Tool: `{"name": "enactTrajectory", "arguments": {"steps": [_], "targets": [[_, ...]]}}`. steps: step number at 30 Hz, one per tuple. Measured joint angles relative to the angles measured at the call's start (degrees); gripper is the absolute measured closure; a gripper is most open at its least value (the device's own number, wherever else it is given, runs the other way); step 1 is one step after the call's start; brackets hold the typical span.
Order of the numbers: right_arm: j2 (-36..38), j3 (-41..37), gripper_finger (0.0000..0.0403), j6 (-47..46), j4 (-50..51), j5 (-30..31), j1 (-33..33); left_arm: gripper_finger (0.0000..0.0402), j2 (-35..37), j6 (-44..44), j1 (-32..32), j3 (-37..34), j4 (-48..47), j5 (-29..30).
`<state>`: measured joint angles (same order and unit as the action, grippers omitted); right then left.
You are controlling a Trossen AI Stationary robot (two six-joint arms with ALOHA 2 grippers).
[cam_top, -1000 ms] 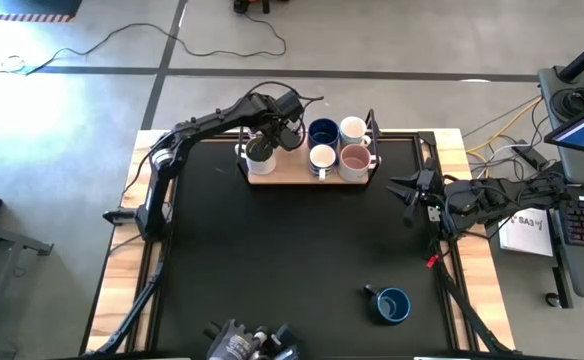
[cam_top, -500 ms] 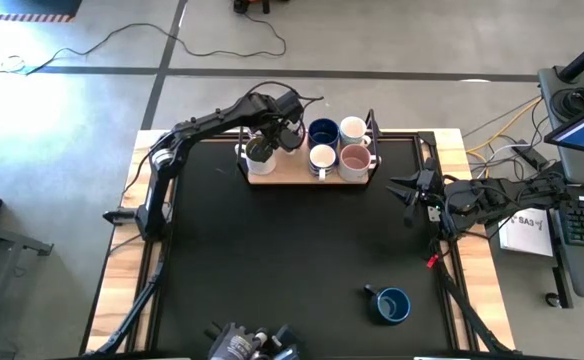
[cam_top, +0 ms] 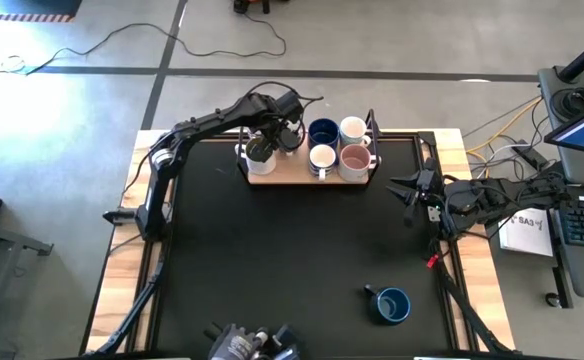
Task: Place coffee mugs
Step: Put the blue mug on the shelf
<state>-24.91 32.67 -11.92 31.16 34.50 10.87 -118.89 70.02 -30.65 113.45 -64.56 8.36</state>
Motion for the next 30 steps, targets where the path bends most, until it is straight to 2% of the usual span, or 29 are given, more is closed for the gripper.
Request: {"name": "enactTrajectory", "arguments": {"steps": [30], "targets": [[0.0,0.0,0.0282,0.0,0.0,0.0,0.0,0.036,0.1,0.2,-0.4,0.0,4.4,0.1]]}}
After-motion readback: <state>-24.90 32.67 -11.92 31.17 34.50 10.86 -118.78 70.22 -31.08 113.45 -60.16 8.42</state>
